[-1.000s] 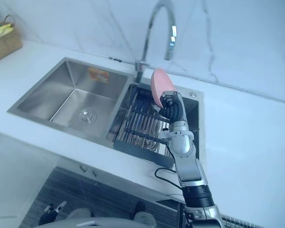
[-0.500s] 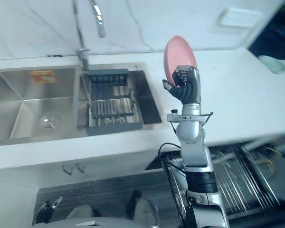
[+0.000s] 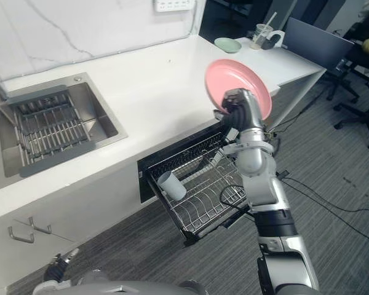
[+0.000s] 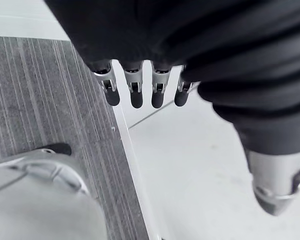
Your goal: Walk over to the sink, pick up the cup, carry it to the dishwasher, place the cup inside the dishwasher, then close the dishwasher door
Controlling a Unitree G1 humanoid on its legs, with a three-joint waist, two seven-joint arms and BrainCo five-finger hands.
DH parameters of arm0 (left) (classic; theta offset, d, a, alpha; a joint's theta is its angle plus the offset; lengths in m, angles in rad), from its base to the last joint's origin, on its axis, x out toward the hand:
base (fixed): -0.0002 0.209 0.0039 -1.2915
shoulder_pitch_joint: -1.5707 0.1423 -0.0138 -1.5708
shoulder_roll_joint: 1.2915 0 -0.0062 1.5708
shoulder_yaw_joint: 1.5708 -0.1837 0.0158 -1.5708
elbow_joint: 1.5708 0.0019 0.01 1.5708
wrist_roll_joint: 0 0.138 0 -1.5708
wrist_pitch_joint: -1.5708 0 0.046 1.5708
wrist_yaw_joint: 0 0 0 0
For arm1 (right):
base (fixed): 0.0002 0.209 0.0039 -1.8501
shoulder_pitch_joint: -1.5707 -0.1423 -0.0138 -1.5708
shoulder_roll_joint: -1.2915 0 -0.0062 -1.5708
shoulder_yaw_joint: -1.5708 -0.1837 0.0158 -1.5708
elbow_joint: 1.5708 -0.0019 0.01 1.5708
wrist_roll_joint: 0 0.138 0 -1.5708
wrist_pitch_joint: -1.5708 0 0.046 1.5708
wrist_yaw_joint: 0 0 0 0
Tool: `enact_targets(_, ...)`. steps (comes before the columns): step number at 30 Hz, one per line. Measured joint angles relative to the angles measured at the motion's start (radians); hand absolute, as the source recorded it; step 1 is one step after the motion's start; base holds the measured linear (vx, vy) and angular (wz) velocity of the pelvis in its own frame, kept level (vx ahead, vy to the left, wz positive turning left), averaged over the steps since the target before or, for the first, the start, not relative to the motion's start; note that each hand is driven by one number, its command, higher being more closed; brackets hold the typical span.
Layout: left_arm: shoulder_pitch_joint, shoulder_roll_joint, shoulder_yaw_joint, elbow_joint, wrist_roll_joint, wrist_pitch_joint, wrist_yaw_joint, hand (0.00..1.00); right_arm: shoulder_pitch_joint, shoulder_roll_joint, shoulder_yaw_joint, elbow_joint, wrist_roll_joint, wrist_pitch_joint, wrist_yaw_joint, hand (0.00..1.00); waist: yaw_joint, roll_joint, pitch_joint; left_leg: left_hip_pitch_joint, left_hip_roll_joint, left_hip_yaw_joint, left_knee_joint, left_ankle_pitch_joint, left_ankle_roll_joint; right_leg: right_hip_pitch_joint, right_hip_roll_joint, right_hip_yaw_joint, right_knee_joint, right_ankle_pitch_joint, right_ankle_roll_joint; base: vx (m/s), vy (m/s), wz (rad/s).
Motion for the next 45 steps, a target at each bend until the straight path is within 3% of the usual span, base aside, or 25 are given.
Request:
enact_targets(4, 0.004, -0.025, -0.006, 0.0, 0.033, 0.001, -0.001, 0.0, 0.06, -0.007, -0.086, -0.008, 0.001, 0.04, 0.033, 1.0, -0.026, 0.015, -0.009, 0.047, -0.022, -0.002, -0.117, 0.074, -0.007, 0.03, 0.027, -0.02, -0.048, 0.008, 0.013, -0.03, -0.092, 0.06)
enact_targets(9, 0.005, -0.016, -0.01, 0.014, 0.056, -0.01, -0.016, 0.0, 0.088, 0.022, -0.099, -0.026, -0.001, 0.046, 0.041, 1.0, -0.046, 0.009, -0.01, 0.044, -0.068, -0.011, -0.149, 0.088, 0.008, 0.075, 0.025, -0.034, -0.182, 0.064, 0.086, -0.01, 0.031, 0.07)
enact_targets(11, 0.003, -0.012, -0.022, 0.02, 0.056, -0.015, -0.018, 0.0, 0.091, 0.043, -0.099, -0.016, -0.002, 0.047, 0.041, 1.0, -0.048, 0.01, -0.009, 0.027, -0.08, -0.023, -0.15, 0.088, 0.008, 0.08, 0.025, -0.046, -0.216, 0.079, 0.095, -0.01, 0.045, 0.16)
enact_targets(18, -0.008, -0.006, -0.074, 0.048, 0.073, -0.029, -0.039, 0.0, 0.084, 0.075, -0.098, 0.109, -0.019, 0.053, 0.03, 1.0, -0.046, 0.054, 0.025, -0.055, -0.111, -0.036, -0.185, 0.113, 0.027, -0.002, 0.018, -0.05, -0.229, 0.104, 0.093, -0.05, 0.048, 0.06)
enact_targets(26, -0.057, 0.002, -0.129, 0.043, 0.03, -0.084, -0.045, 0.0, -0.04, 0.075, -0.094, 0.234, -0.022, 0.061, -0.058, 1.0, -0.059, 0.099, 0.158, -0.14, -0.138, -0.044, -0.184, 0.13, 0.049, -0.098, -0.015, -0.044, -0.203, 0.124, 0.088, -0.06, 0.064, 0.02)
enact_targets(30, -0.07, 0.006, -0.156, 0.006, -0.005, -0.09, -0.046, 0.0, -0.135, 0.057, -0.074, 0.312, -0.034, 0.059, -0.056, 1.0, -0.059, 0.122, 0.219, -0.181, -0.146, -0.045, -0.18, 0.132, 0.058, -0.146, -0.028, -0.042, -0.181, 0.127, 0.085, -0.04, 0.047, 0.02)
enact_targets(31, -0.088, 0.006, -0.165, 0.005, -0.012, -0.091, -0.046, 0.0, -0.184, 0.029, -0.049, 0.356, -0.041, 0.058, -0.056, 1.0, -0.056, 0.135, 0.256, -0.19, -0.146, -0.049, -0.18, 0.134, 0.061, -0.156, -0.031, -0.043, -0.171, 0.127, 0.085, -0.04, 0.022, 0.06)
enact_targets(35, -0.115, 0.007, -0.19, -0.015, -0.047, -0.09, -0.056, 0.0, -0.296, -0.032, 0.014, 0.422, -0.039, 0.058, -0.048, 1.0, -0.043, 0.165, 0.3, -0.252, -0.152, -0.051, -0.162, 0.139, 0.074, -0.212, -0.044, -0.043, -0.158, 0.127, 0.085, -0.02, 0.015, 0.06)
enact_targets(37, -0.126, 0.01, -0.2, -0.015, -0.056, -0.09, -0.059, 0.0, -0.329, -0.046, 0.047, 0.457, -0.038, 0.059, -0.044, 1.0, -0.04, 0.172, 0.306, -0.278, -0.15, -0.057, -0.12, 0.129, 0.088, -0.215, -0.051, -0.044, -0.159, 0.127, 0.085, 0.02, 0.023, 0.17)
enact_targets(38, -0.134, 0.018, -0.206, -0.014, -0.065, -0.091, -0.059, 0.0, -0.35, -0.046, 0.07, 0.485, -0.037, 0.059, -0.033, 1.0, -0.036, 0.167, 0.31, -0.337, -0.136, -0.064, -0.013, 0.098, 0.118, -0.215, -0.063, -0.044, -0.161, 0.129, 0.083, 0.03, 0.07, 0.32)
enact_targets(39, -0.147, 0.017, -0.217, -0.009, -0.084, -0.09, -0.058, 0.0, -0.38, -0.054, 0.09, 0.514, -0.037, 0.06, -0.018, 1.0, -0.035, 0.173, 0.323, -0.385, -0.185, -0.134, -0.073, 0.059, 0.094, -0.217, -0.083, -0.043, -0.158, 0.13, 0.084, 0.01, 0.103, 0.28)
enact_targets(40, -0.147, 0.017, -0.226, -0.009, -0.084, -0.09, -0.058, 0.0, -0.387, -0.057, 0.094, 0.522, -0.037, 0.061, -0.016, 1.0, -0.035, 0.189, 0.319, -0.377, -0.202, -0.151, -0.118, 0.082, 0.102, -0.22, -0.085, -0.041, -0.155, 0.13, 0.084, 0.0, 0.171, -0.02)
enact_targets(41, -0.154, 0.016, -0.262, -0.01, -0.087, -0.09, -0.059, 0.0, -0.403, -0.069, 0.101, 0.544, -0.036, 0.059, -0.011, 1.0, -0.015, 0.219, 0.325, -0.357, -0.231, -0.176, -0.224, 0.193, 0.139, -0.244, -0.089, -0.03, -0.127, 0.128, 0.088, 0.06, 0.167, -0.11)
enact_targets(43, -0.163, 0.011, -0.267, -0.017, -0.104, -0.093, -0.058, 0.0, -0.425, -0.071, 0.107, 0.621, -0.016, 0.06, -0.006, 1.0, -0.001, 0.222, 0.329, -0.371, -0.255, -0.19, -0.234, 0.203, 0.154, -0.293, -0.129, -0.02, -0.058, 0.137, 0.083, 0.14, 0.105, 0.03)
enact_targets(44, -0.167, 0.007, -0.269, -0.024, -0.109, -0.092, -0.058, 0.0, -0.425, -0.07, 0.112, 0.663, -0.005, 0.061, -0.003, 0.0, 0.006, 0.231, 0.335, -0.369, -0.255, -0.202, -0.233, 0.2, 0.158, -0.321, -0.144, -0.007, -0.019, 0.127, 0.079, 0.16, 0.025, 0.14)
enact_targets(45, -0.173, 0.0, -0.272, -0.028, -0.123, -0.092, -0.058, 0.0, -0.429, -0.071, 0.112, 0.684, 0.004, 0.061, -0.001, 0.0, 0.008, 0.247, 0.342, -0.369, -0.246, -0.222, -0.231, 0.2, 0.158, -0.333, -0.12, 0.018, -0.048, 0.085, 0.087, 0.12, 0.013, 0.17)
